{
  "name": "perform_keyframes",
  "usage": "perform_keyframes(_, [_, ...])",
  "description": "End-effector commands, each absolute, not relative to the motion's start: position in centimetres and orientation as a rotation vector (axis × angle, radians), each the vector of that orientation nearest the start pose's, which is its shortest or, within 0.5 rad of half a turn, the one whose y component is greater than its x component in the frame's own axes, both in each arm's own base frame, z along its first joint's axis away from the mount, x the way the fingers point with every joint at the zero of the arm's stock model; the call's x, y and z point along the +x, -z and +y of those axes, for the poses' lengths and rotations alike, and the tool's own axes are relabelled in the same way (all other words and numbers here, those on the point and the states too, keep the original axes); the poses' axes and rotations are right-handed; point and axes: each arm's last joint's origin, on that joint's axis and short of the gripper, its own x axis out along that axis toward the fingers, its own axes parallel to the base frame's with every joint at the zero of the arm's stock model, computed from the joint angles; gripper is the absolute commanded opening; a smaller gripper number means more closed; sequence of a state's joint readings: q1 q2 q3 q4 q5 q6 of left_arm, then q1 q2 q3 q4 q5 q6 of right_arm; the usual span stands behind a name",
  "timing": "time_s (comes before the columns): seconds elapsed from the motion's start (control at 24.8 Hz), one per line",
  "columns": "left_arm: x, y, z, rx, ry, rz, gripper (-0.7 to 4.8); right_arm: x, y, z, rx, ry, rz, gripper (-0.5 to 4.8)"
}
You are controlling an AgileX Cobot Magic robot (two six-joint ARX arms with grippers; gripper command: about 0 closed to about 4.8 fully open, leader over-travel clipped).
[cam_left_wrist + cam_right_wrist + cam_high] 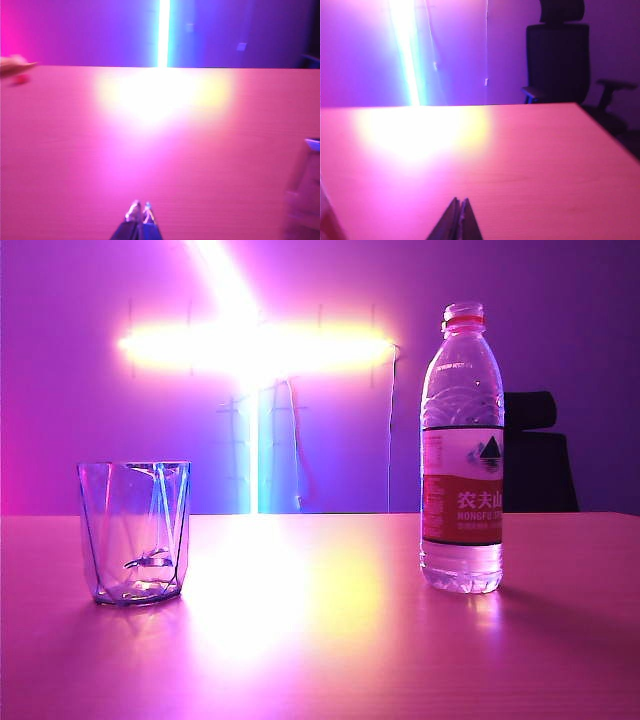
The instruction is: Pick up the mineral water bottle on the table and pour water into the mug until it's half full.
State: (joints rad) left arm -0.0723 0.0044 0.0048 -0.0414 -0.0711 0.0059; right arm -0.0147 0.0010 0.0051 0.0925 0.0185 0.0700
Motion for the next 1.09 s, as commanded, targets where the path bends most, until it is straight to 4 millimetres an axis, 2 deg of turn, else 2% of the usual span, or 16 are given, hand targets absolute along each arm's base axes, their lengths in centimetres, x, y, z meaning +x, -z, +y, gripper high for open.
perform_keyframes(0.04, [9.6,-16.3,-1.5,0.007,0.106,0.025,-0.02,9.6,-17.9,-0.1,0.286,-0.008,-0.164,-0.09])
perform_keyframes(0.16, [9.1,-16.2,-3.6,0.012,0.329,0.035,-0.02,9.5,-18.8,0.1,0.333,-0.118,-0.220,-0.09])
perform_keyframes(0.24, [8.9,-16.1,-4.4,0.018,0.418,0.050,-0.02,9.4,-19.1,0.3,0.344,-0.174,-0.228,-0.09])
perform_keyframes(0.4, [8.5,-15.8,-5.5,0.034,0.525,0.091,-0.02,9.0,-20.4,0.4,0.448,-0.228,-0.176,-0.09])
perform_keyframes(0.57, [8.3,-15.6,-6.0,0.046,0.577,0.115,-0.02,8.4,-21.9,0.7,0.431,-0.265,-0.121,-0.06])
perform_keyframes(0.65, [8.1,-15.6,-6.3,0.048,0.616,0.114,-0.02,8.3,-22.2,1.1,0.412,-0.325,-0.110,0.62])
perform_keyframes(0.81, [7.8,-15.6,-6.7,0.051,0.657,0.113,-0.02,8.8,-21.4,1.8,0.381,-0.379,-0.008,2.00])
perform_keyframes(1.01, [7.8,-15.6,-6.7,0.051,0.662,0.112,-0.02,9.7,-20.4,3.3,0.284,-0.444,0.119,4.43])
perform_keyframes(1.05, [7.8,-15.6,-6.7,0.051,0.662,0.112,-0.02,10.1,-20.0,3.9,0.236,-0.444,0.150,4.79])
perform_keyframes(1.09, [7.8,-15.6,-6.7,0.051,0.662,0.112,-0.02,10.4,-19.7,4.3,0.206,-0.426,0.172,4.79])
